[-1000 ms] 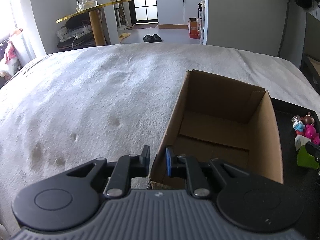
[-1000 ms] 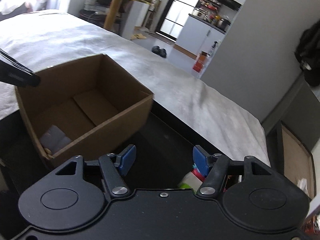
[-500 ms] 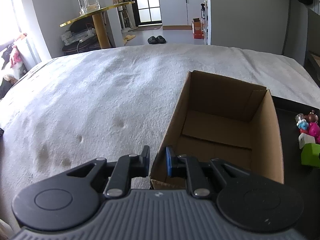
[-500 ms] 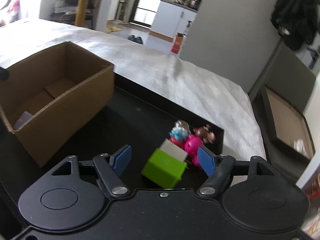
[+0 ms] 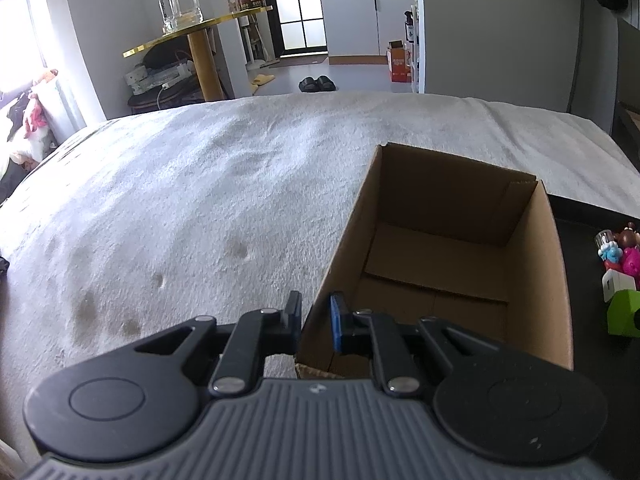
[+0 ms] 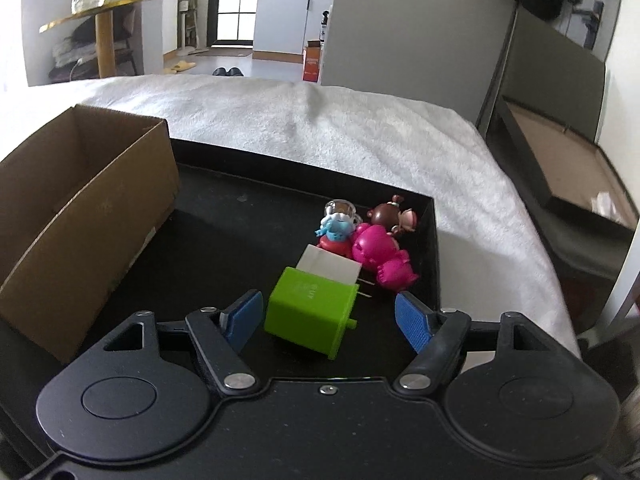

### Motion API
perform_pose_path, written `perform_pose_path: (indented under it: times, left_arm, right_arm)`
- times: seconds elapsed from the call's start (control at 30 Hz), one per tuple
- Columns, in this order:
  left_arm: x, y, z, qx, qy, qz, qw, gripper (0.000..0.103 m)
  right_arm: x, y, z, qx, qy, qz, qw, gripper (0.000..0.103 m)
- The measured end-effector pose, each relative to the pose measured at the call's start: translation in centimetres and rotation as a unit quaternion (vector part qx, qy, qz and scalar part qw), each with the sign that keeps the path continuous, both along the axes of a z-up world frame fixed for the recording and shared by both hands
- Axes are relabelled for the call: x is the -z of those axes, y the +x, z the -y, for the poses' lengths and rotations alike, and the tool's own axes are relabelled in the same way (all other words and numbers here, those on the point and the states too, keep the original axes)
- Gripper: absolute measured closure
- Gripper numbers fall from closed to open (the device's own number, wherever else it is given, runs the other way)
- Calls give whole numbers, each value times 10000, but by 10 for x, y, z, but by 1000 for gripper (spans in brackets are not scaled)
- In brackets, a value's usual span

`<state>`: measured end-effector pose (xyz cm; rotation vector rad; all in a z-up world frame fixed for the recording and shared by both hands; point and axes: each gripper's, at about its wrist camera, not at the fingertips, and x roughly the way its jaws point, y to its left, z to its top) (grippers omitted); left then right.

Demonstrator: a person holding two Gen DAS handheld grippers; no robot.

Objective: Organize rigid objects
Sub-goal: 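Lower the right gripper onto the green cube and close on it, then carry the green cube with the right gripper and drop it into the box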

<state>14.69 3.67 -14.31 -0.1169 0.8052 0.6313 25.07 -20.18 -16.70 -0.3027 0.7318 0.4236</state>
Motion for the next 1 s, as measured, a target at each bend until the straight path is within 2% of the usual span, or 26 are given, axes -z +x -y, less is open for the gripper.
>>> perform_pose_path:
  times: [0.27, 0.4, 0.43, 0.47, 0.5, 0.63, 1.0]
  left_arm:
    - [0, -1, 0, 6, 20, -1, 10000, 90]
    - [-1, -1, -1, -10, 15, 0, 10000, 90]
    - [-1, -1, -1, -10, 9, 1, 10000, 90]
    - [-1, -1, -1, -15, -2, 9, 10000, 90]
    - [-1, -1, -1, -15, 1, 9, 10000, 90]
    - [-1, -1, -1, -21, -9, 24, 10000, 89]
    - [-1, -2, -3, -21, -48, 92, 9999, 89]
  right_arm:
    - [15, 10, -9, 269, 180, -329, 9989, 28]
    - [20, 13, -14, 297, 100, -404, 9987, 28]
    - [21, 14, -15, 321, 77, -420, 9986, 30]
    - [21, 15, -16, 345, 53, -432, 9985, 44]
    - [22, 16, -16, 355, 40, -463, 9983, 51]
    - [18, 16, -13, 400, 107, -513, 9978, 51]
    - [-18, 5, -16, 234, 326, -127, 9991, 51]
